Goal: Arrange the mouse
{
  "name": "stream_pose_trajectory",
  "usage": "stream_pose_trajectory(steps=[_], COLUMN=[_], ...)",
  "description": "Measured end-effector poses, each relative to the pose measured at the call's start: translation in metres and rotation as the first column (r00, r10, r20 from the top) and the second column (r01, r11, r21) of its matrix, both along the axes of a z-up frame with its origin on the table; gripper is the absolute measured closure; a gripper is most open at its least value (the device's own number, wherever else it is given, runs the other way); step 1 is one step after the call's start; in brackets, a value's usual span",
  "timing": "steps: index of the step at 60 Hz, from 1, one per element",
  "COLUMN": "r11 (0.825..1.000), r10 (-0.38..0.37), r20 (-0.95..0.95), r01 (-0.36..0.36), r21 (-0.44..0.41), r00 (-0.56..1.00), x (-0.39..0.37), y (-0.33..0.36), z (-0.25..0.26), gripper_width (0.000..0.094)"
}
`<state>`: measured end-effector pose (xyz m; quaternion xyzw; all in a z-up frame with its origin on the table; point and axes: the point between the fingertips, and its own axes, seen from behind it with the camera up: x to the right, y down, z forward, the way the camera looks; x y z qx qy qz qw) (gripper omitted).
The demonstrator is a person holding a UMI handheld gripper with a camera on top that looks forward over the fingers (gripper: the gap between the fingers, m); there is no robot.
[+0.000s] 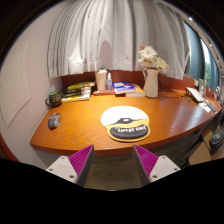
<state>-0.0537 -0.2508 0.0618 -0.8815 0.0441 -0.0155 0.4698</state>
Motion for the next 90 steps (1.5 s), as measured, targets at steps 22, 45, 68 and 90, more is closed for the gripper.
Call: stream_pose_trajectory(steps=[22,45,68,90], r11=[0.973,0.952,0.958,0.947], r10=[0.213,0.282,0.246,0.239], r20=[-0.096,-0.098,-0.014,-0.026], r01=[-0.220,-0.290,-0.245,-0.239], r21=[-0.074,-0.093,-0.146,-0.217], r00=[0.972,0.955,0.969,0.971], x=[-0.205,-0.302,-0.305,-0.300], y=[0.079,0.195,0.247,0.262], z=[-0.062,-0.074,-0.077,-0.064], gripper_width=[0.0170,0.0187,0.0492,0.0562])
